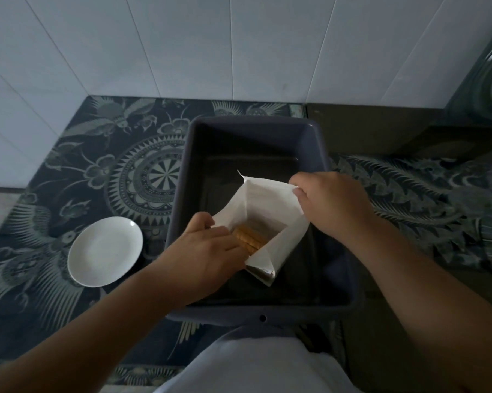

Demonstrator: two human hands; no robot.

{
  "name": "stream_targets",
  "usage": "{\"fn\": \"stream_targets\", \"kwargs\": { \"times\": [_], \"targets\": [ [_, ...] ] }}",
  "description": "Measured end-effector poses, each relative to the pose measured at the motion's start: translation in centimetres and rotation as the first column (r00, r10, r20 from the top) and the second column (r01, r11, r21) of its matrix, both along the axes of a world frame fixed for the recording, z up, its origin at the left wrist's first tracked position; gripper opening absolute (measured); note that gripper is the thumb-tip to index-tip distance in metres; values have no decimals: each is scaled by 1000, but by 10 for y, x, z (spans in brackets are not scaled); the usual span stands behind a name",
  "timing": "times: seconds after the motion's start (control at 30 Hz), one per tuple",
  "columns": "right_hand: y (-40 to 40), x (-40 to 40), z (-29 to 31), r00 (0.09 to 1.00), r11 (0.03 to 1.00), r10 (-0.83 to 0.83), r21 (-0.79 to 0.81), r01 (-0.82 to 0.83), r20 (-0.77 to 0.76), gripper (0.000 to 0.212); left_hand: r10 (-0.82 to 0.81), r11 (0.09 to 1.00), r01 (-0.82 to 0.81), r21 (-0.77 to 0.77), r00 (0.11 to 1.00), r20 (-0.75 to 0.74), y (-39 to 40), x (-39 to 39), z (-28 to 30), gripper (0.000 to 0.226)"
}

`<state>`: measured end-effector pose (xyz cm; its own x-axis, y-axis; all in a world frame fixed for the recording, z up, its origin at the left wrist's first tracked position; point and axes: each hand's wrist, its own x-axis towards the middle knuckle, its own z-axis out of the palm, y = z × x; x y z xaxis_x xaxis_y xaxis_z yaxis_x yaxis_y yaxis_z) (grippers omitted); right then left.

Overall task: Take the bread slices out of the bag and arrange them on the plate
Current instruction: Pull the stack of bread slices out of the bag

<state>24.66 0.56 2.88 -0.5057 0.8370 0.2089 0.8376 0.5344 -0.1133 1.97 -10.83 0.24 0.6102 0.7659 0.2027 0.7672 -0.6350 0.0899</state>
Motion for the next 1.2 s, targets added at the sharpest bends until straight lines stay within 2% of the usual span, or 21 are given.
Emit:
{"fn": "stream_targets", "kwargs": {
  "times": [0.1, 0.17, 0.23, 0.3, 0.37, 0.4, 0.47, 0.53, 0.6, 0.73, 0.83, 0.93, 1.0, 1.1, 1.2],
  "targets": [
    [6, -2, -3, 998, 993, 22, -114, -28, -54, 13, 5, 998, -9, -69, 998, -59, -5, 6, -4, 7],
    [6, -1, -7, 998, 987, 10, -159, -19, -59, 14, 48, 992, -57, -113, 996, -78, -7, 6, -5, 15],
    [4, 1, -7, 993, 985, -8, -171, -12, -118, 15, 91, 985, -103, -135, 992, -90, -7, 4, -5, 20],
    [-2, 1, -5, 983, 992, 13, -118, -35, -182, 31, 105, 983, -118, -139, 990, -93, -8, 5, -5, 20],
    [-17, -2, 1, 974, 984, 159, -49, -169, -161, 43, 122, 983, -132, -129, 989, -82, -9, 8, -5, 17],
    [-26, -4, 3, 957, 962, 256, -67, -266, -135, 46, 135, 982, -143, -120, 988, -70, -9, 9, -5, 17],
    [-43, -5, 2, 909, 893, 414, -176, -415, -40, 47, 153, 982, -158, -102, 987, -55, -9, 12, -3, 16],
    [-53, -2, -2, 876, 863, 474, -245, -441, 92, 42, 150, 983, -155, -96, 987, -59, -7, 13, 0, 9],
    [-56, 5, -4, 879, 882, 451, -225, -413, 154, 38, 162, 981, -168, -94, 984, -75, -5, 10, 3, 4],
    [-58, 12, -4, 934, 929, 350, -153, -337, 65, 48, 217, 972, -227, -53, 965, -146, -5, 7, 8, 14],
    [-61, 9, -6, 961, 961, 270, -76, -265, 66, 50, 249, 962, -266, -61, 947, -203, -6, 8, 11, 27],
    [-64, 6, -4, 985, 986, 167, -4, -167, 51, 50, 252, 957, -279, -79, 934, -253, -8, 4, 14, 29],
    [-63, 5, 0, 990, 995, 98, 5, -99, 105, 50, 276, 945, -315, -89, 912, -304, -11, 0, 17, 31],
    [-61, 3, 8, 963, 999, 25, -26, -19, 270, 43, 293, 913, -377, -159, 874, -387, -18, 1, 19, 37],
    [-58, -1, 14, 945, 997, 18, -80, 9, 327, 38, 274, 895, -385, -228, 874, -400, -22, 4, 19, 39]
  ]
}}
